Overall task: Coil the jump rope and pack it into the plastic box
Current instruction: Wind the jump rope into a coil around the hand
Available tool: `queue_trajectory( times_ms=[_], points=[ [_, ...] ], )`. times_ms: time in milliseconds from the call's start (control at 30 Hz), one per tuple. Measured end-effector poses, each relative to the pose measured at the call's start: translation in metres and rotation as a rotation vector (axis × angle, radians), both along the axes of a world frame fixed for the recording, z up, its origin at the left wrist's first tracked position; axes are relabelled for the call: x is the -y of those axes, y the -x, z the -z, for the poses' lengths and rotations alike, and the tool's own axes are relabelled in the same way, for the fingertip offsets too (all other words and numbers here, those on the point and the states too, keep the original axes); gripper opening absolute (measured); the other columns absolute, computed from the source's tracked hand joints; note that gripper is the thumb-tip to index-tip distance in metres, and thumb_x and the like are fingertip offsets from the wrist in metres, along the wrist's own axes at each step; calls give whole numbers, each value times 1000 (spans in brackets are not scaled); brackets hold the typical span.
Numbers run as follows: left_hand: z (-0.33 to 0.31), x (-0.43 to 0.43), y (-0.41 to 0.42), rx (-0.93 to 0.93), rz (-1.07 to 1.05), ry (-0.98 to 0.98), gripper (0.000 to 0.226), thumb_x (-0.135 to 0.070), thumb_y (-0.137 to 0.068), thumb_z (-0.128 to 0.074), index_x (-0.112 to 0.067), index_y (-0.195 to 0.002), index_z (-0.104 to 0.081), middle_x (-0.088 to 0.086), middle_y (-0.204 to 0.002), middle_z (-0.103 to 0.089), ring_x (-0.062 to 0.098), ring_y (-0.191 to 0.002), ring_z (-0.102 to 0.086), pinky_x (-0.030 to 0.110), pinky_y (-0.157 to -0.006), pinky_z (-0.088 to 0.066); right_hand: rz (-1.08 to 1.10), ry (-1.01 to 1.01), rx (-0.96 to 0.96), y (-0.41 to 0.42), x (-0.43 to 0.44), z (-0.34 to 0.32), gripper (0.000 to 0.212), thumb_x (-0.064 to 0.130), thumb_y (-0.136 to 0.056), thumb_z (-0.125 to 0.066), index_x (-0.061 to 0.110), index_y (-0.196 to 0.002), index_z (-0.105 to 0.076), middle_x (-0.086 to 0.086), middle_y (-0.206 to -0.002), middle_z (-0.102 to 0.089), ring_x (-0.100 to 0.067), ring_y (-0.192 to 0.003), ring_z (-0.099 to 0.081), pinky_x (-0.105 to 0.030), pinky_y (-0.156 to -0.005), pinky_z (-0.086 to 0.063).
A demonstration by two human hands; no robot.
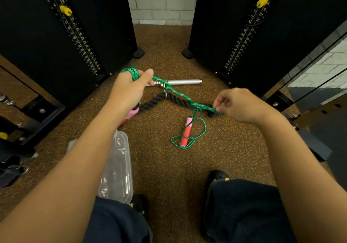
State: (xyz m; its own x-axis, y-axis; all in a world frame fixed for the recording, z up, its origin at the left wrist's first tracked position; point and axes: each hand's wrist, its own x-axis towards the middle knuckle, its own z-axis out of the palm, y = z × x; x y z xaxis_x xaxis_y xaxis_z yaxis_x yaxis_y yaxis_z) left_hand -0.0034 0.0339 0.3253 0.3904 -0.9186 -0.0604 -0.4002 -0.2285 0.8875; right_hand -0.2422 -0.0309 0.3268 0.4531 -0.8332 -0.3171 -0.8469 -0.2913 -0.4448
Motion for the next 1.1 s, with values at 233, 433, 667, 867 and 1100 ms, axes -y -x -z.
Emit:
queue_trajectory(
  times_ms=[233,433,667,867,1100],
  points=[
    [-4,-3,18,-97,227,-47,33,-35,-93,-49,-20,-65,-60,-15,-44,-45,-3,-45,-40,27,-67,-36,-88,-26,151,-27,-11,11,45,39,-85,-61,23,-126,-52,5,-111,-59,-14,-104,-56,-28,-94,-43],
    [-5,-4,24,-236,299,-36,38,-31,-93,-48,-25,-58,-60,-14,-37,-43,8,-56,-39,28,-69,-34,-98,-42,454,-55,-24,13,11,29,-92,-53,27,-88,-63,18,-64,-51,10,-59,-48,-9,-59,-34],
    [-1,3,7,-271,47,9,35,-39,-92,-50,-23,-62,-60,-14,-45,-43,7,-52,-39,34,-79,-41,12,-93,489,-52,-23,17,11,33,-77,-71,26,-72,-66,4,-76,-68,-10,-70,-57,-28,-73,-45],
    [4,3,5,-86,-33,-80,37,-42,-91,-50,-20,-63,-60,-3,-59,-44,12,-62,-44,28,-68,-38,101,50,366,-39,-14,16,27,27,-70,-78,18,-65,-53,6,-64,-57,-5,-56,-47,-16,-51,-36],
    [5,3,10,-404,107,-245,21,-23,-94,-48,-16,-104,-66,2,-100,-69,0,-54,-51,23,-79,-48,73,174,201,-22,-3,15,16,21,-90,-56,14,-103,-64,-1,-83,-54,-15,-80,-57,-22,-71,-39]
  ],
)
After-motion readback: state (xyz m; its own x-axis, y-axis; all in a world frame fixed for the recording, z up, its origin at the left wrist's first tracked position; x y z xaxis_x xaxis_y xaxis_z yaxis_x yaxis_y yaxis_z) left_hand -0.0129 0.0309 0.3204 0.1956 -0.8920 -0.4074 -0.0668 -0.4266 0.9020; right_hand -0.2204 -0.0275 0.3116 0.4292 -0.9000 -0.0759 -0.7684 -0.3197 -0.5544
